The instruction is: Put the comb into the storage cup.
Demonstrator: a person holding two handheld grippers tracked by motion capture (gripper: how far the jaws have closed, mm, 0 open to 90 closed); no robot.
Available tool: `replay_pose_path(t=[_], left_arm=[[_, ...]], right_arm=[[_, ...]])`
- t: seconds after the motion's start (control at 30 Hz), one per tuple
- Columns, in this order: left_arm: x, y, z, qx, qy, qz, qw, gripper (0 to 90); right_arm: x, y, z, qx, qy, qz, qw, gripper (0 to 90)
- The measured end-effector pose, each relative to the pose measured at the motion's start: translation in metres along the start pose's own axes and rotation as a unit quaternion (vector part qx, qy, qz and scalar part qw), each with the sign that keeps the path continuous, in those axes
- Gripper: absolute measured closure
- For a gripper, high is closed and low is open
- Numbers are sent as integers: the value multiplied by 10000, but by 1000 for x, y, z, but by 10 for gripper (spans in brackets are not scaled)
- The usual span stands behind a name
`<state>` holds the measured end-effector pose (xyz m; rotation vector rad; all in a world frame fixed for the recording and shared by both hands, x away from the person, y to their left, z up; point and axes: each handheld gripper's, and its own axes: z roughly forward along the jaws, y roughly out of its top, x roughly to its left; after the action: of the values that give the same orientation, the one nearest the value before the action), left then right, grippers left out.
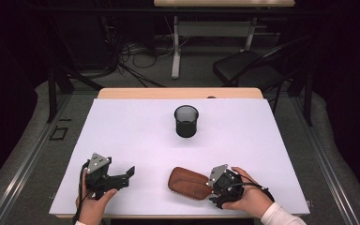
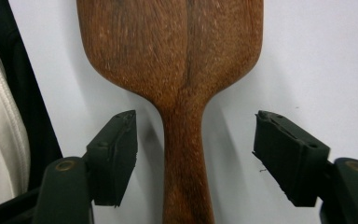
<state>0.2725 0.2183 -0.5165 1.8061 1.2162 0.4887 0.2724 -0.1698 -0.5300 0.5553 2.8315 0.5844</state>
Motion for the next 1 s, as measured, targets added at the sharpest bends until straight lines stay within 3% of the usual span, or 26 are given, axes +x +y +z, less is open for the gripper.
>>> replay_pose_path(t=[0.43, 0.53, 0.77, 1.0], left_arm=[[0, 0, 0, -5, -3, -8, 10000, 37], [0, 0, 0, -9, -2, -14, 10000, 37], [0, 0, 0, -9, -2, -22, 10000, 37], [0, 0, 0, -11, -7, -27, 10000, 37]], right_arm=[[-1, 3, 4, 11, 78, -4, 10000, 503], [-2, 2, 4, 58, 66, -25, 10000, 509], [-4, 4, 6, 132, 121, 186, 9997, 525], [-4, 6, 7, 130, 191, 73, 9997, 585]])
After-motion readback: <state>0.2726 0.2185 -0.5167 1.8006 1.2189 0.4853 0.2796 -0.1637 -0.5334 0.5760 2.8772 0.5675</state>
